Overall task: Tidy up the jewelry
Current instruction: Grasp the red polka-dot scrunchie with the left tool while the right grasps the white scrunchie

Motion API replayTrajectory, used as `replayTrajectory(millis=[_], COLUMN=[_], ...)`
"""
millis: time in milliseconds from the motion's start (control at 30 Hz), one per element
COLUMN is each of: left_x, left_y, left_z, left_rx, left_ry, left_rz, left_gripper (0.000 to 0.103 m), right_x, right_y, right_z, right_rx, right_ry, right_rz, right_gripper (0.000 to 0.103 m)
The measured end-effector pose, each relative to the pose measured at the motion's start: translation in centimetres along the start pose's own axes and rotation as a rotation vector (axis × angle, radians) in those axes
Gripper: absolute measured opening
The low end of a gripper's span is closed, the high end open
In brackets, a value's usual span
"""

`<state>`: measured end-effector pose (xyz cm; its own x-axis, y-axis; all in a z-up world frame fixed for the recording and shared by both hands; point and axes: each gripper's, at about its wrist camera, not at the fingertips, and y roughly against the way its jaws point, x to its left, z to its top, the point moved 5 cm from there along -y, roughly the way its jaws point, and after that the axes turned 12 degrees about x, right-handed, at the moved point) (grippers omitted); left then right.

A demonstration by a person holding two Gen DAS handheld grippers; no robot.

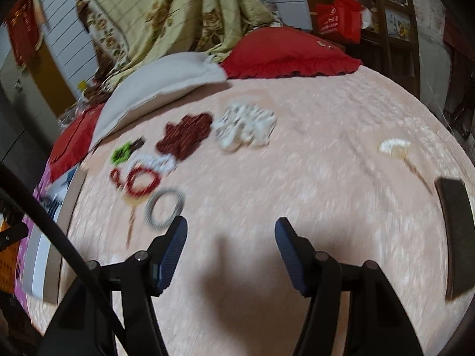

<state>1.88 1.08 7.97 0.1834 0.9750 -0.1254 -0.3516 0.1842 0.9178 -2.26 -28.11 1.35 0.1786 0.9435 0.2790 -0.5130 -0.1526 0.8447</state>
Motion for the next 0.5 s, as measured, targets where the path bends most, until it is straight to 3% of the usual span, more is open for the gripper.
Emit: replayTrajectory(millis=[233, 400, 500], left_x=[-5.7, -7.5, -8.3], left_y=[-5.4, -10.9, -13.8], left_z=[8.4, 13.2, 15.1], left_rx=[0.031, 0.137, 0.180], left_ry=[-0.136, -0.068, -0.039], left_rz=[-0.064, -0.222, -0.261], left_gripper=[0.016, 0.016, 0.016], right_x=[-2.2, -2.4, -2.1], right_y=[-3.7, -6.2, -7.9], right_z=[6.1, 9.7, 10.9], right_rx=[0.006, -0.020, -0.018], right_ry=[-0.068, -0.081, -0.072], right_rz=[0.070, 0.104, 0.115], right_gripper=[0.065, 0.067, 0.067])
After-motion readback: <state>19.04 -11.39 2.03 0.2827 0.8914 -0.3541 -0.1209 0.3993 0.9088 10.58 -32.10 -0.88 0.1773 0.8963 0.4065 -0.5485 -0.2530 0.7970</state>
